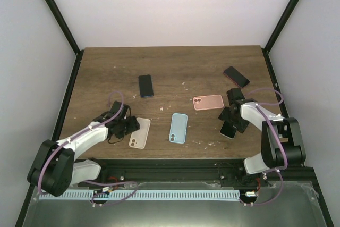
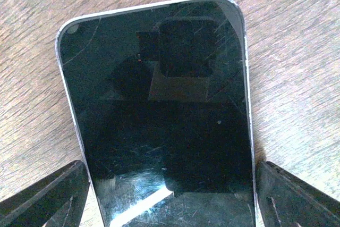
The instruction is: Put the phone into the phone case
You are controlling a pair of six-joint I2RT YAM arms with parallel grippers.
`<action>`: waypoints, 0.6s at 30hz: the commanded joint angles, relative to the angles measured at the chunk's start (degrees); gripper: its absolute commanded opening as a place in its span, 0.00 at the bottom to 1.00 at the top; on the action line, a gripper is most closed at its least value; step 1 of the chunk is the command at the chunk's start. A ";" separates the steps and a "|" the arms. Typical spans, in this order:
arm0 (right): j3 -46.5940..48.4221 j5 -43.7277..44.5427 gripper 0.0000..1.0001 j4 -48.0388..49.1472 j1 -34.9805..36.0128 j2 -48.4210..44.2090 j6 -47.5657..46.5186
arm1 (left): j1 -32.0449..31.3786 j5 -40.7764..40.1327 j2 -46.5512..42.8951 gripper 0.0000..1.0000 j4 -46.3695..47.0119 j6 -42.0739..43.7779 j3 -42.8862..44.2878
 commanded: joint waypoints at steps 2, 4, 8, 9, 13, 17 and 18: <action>-0.35 0.85 0.86 -0.59 0.86 3.15 0.21 | -0.99 11.43 -0.17 0.71 5.71 -3.54 -5.19; -0.06 1.21 0.84 -0.68 1.54 3.82 0.40 | -1.73 13.65 0.12 0.70 7.66 -5.00 -5.93; 0.28 0.77 0.83 -0.59 3.63 4.30 1.03 | -3.12 17.10 0.62 0.70 9.82 -6.93 -5.64; 0.36 0.43 0.82 -0.42 4.19 4.30 1.14 | -3.69 17.65 0.56 0.70 10.04 -7.40 -5.42; 0.89 0.09 0.78 -0.25 6.09 4.62 1.83 | -4.91 19.33 0.01 0.70 10.75 -8.48 -4.56; 1.16 -1.51 0.76 0.24 7.19 4.20 1.36 | -4.98 21.81 -1.56 0.70 11.57 -9.43 -4.97; 1.17 -1.67 0.75 0.21 7.53 3.93 1.32 | -5.01 20.98 -2.03 0.70 9.79 -8.03 -4.38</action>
